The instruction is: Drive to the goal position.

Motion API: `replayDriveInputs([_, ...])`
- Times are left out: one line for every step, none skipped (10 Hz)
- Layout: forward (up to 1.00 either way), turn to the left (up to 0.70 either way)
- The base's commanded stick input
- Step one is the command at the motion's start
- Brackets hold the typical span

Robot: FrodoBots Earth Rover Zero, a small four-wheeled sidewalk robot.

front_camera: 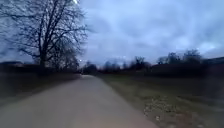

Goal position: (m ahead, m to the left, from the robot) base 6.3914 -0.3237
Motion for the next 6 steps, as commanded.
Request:
replayDriveInputs([1.00, 0.23])
replayDriveInputs([1.00, 0.44])
replayDriveInputs([1.00, 0.44])
replayDriveInputs([1.00, 0.44])
replayDriveInputs([1.00, 0.44])
replayDriveInputs([1.00, 0.44])
